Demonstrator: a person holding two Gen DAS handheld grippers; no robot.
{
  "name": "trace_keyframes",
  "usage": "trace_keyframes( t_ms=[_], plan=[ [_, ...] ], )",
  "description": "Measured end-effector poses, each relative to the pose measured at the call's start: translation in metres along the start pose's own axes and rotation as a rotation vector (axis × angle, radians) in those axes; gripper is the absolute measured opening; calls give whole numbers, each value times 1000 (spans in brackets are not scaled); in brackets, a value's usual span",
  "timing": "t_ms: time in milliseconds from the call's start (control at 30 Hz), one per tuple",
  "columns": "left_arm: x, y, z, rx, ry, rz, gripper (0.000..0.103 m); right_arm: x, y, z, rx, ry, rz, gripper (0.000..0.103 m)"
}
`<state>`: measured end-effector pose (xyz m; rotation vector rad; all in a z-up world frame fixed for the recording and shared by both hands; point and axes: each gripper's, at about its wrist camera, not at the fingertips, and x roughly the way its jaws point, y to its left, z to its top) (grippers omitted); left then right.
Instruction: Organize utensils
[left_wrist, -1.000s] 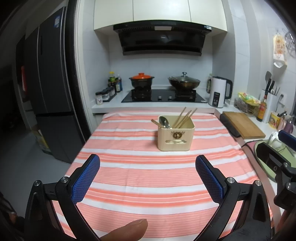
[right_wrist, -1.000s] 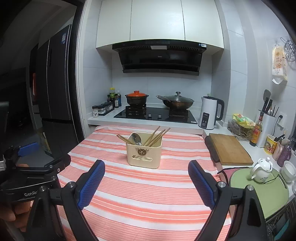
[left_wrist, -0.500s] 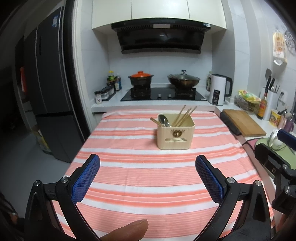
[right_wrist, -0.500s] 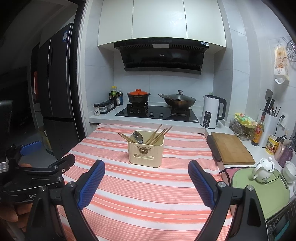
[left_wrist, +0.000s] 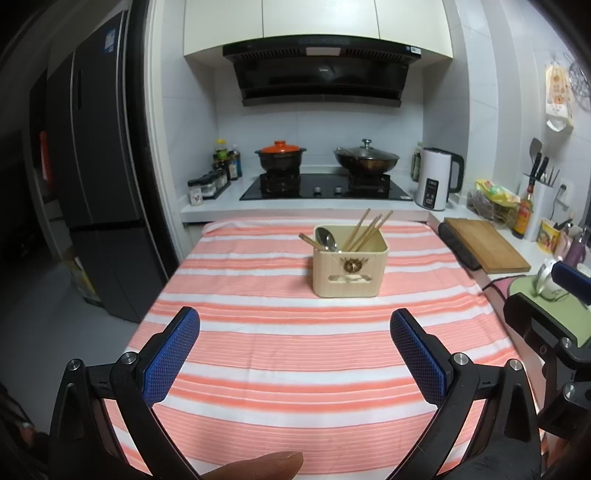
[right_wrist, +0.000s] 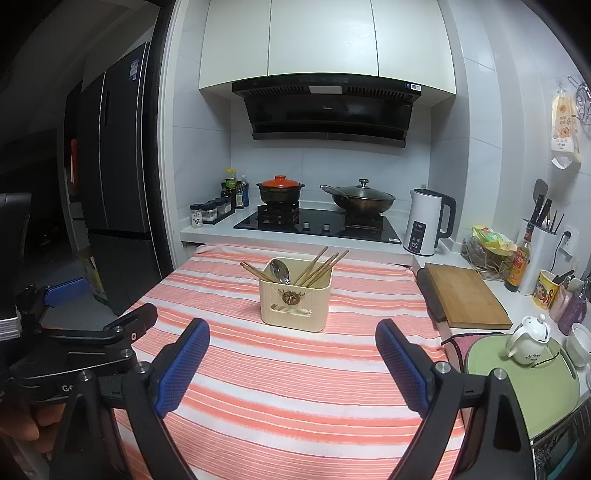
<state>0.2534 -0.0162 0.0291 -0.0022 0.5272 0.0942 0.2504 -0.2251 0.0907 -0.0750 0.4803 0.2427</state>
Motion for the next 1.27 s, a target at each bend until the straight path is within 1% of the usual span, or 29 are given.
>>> trace_keyframes(
  t_ms=[1100, 1167, 1233, 1267],
  plan=[
    [6, -8, 2, 9, 17, -21, 103, 4, -4, -1, -9, 14, 1, 93],
    [3, -7, 1, 3, -9, -38, 103, 5, -5, -2, -9, 17, 0, 93],
    [4, -5, 0, -14, -14, -23, 103, 6, -5, -3, -11, 20, 0, 93],
    [4, -5, 1, -13, -14, -31, 103, 7, -6, -3, -9, 22, 0, 93]
  ],
)
